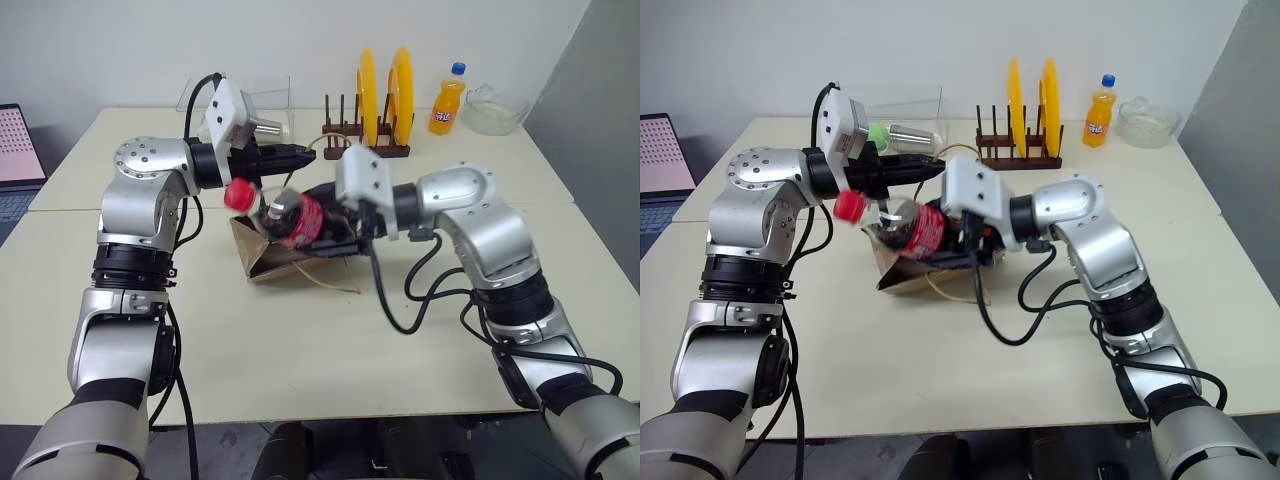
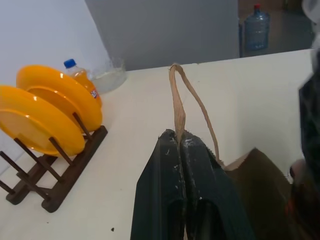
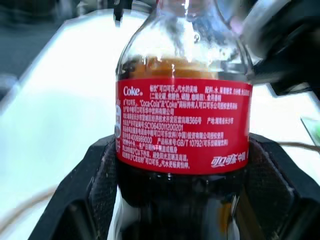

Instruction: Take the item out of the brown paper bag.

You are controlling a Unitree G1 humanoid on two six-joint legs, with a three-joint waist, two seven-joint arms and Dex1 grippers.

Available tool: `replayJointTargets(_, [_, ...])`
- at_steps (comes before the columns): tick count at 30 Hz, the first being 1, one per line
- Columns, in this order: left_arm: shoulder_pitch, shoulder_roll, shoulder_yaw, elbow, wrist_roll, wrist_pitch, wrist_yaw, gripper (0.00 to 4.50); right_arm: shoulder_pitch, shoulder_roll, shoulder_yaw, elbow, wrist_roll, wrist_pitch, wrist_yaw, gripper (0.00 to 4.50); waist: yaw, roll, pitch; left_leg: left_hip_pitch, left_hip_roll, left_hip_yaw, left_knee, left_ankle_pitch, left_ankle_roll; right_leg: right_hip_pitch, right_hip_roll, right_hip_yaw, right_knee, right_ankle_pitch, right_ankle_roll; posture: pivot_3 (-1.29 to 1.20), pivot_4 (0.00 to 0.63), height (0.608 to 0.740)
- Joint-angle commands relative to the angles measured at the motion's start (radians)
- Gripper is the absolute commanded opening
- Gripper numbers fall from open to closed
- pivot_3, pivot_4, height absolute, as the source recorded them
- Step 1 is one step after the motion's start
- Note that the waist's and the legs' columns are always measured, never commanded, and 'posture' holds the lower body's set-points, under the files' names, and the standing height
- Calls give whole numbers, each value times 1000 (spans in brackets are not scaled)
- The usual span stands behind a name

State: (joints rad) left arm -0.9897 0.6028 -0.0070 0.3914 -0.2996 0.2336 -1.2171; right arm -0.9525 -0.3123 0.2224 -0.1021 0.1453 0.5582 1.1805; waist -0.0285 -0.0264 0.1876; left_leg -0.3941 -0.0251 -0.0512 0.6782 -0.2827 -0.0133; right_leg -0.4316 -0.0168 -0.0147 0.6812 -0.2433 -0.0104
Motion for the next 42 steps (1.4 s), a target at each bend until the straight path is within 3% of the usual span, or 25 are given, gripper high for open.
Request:
replayJointTargets(1, [-41,3,2,12,5,-27,-10,0,-30,-39,-119,-54,104,47,-35,3123,0,0,0,0,0,0,0,0,0,0,0,0,0,0,0,0,150,740])
replayJointTargets(6, [-53,-1,0,43,13,-45,-19,0,-39,-132,-244,-68,208,127,-81,3123,1,0,0,-1,0,0,0,0,0,0,0,0,0,0,0,0,150,740])
replayJointTargets(9, [-54,-2,1,49,14,-49,-23,0,-18,-224,-267,-52,190,106,-98,3123,1,0,0,-2,0,0,0,0,0,-1,0,0,0,0,0,0,150,740])
replayJointTargets(14, [-65,1,-2,74,22,-64,-32,0,86,-426,-197,101,8,-113,-123,3123,2,0,0,-3,0,2,0,0,1,-2,-1,0,-1,0,0,0,150,740])
replayJointTargets(17, [-79,-1,-5,92,28,-77,-41,0,140,-510,-66,292,-187,-311,-171,3123,2,0,0,-3,-1,3,0,0,1,-2,-1,1,0,0,0,0,150,740])
replayJointTargets(22, [-85,-6,-4,102,33,-88,-50,0,107,-547,87,594,-396,-559,-227,3123,-6,1,1,-4,0,8,0,0,1,-6,-1,4,1,0,1,0,150,740])
replayJointTargets(28, [-84,-9,-4,102,34,-88,-52,0,43,-520,133,812,-466,-707,-244,3123,-5,1,1,-4,2,12,0,2,-3,-7,0,5,1,0,1,0,150,740])
replayJointTargets(30, [-82,-9,-4,101,34,-88,-53,0,33,-512,131,848,-467,-716,-232,3868,-3,1,1,-4,2,12,0,2,-3,-7,-1,5,1,1,1,0,150,740])
replayJointTargets(32, [-81,-8,-3,102,34,-89,-53,0,33,-513,126,863,-459,-706,-203,4469,-3,1,1,-4,2,12,1,2,-3,-6,-1,5,1,1,1,0,150,740])
replayJointTargets(38, [-78,-6,0,103,34,-90,-53,0,45,-552,95,813,-433,-699,-143,4469,-2,1,1,-4,2,11,1,2,-3,-6,-1,4,1,1,2,0,150,740])
replayJointTargets(42, [-79,-8,0,111,35,-95,-51,0,98,-631,40,655,-378,-646,-63,4469,0,1,1,-5,2,11,1,2,-3,-6,-1,4,1,1,2,0,150,740])
